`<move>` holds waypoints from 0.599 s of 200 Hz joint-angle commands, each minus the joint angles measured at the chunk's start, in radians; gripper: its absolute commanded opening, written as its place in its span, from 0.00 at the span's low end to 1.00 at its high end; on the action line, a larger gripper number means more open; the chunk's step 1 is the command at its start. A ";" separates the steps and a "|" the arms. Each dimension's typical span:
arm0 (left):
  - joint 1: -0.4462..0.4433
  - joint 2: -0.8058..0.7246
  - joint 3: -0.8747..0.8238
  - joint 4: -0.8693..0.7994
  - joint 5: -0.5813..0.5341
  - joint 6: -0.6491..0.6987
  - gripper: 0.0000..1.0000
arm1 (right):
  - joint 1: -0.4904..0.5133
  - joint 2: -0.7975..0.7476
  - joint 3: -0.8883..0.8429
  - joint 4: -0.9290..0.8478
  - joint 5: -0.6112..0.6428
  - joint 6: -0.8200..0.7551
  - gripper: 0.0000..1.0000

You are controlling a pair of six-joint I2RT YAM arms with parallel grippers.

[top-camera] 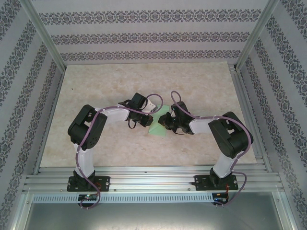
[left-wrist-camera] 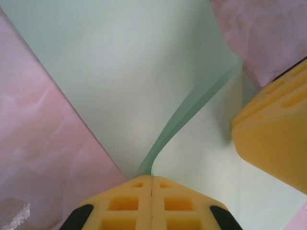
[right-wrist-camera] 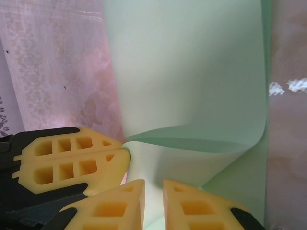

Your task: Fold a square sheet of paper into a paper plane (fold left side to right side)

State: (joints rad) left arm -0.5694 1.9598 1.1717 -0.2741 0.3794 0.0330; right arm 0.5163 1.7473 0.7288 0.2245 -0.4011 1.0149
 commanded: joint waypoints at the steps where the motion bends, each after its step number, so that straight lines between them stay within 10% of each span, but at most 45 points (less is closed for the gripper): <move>1: 0.013 -0.033 0.020 0.005 -0.016 -0.004 0.02 | 0.000 -0.055 -0.009 -0.013 0.014 -0.037 0.18; 120: 0.011 -0.026 0.002 0.034 0.008 -0.008 0.02 | 0.034 -0.002 0.068 0.025 0.013 0.013 0.18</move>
State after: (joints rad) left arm -0.5694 1.9598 1.1717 -0.2737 0.3809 0.0326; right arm 0.5377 1.7111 0.7605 0.2173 -0.4007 1.0088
